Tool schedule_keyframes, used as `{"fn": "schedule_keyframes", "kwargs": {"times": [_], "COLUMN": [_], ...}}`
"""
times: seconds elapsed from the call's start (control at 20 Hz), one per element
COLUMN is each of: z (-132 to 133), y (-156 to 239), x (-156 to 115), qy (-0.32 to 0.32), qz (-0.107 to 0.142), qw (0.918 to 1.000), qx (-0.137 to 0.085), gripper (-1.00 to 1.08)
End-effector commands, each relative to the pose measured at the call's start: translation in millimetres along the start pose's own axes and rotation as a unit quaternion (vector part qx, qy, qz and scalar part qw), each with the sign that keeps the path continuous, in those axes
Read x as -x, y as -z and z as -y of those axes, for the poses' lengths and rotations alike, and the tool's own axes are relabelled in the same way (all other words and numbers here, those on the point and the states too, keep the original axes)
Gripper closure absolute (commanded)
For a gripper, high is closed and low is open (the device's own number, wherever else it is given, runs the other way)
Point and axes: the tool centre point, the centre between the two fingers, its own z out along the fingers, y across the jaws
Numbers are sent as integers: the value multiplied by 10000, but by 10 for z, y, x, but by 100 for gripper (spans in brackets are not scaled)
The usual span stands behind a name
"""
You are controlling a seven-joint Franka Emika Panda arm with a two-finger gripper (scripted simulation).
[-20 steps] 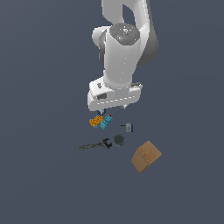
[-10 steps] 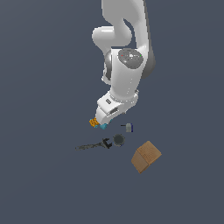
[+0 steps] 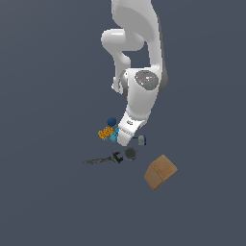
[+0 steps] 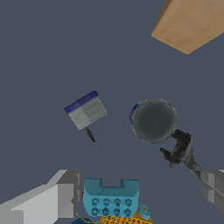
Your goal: Pick up a designated object from a clutter of objects.
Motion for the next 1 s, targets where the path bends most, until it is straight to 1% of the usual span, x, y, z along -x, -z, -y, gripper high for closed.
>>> {"fn": "schedule_keyframes", "kwargs": {"times": [0.0,0.2,0.5,0.75,0.95], "z": [70,193,357,451,493], "y": [-118,-290,-472,-558,-593], "x": [-51,-134,-236,-292,-316], "qy": [457,1157,1964,2383,2557], "qz": [-55,-163,-322,-420,-464], "qw": [9989,9932,9800,9703,9656], "qx": [0,-4,-4,0,4], "gripper": [-92,-92,-92,-92,-92]}}
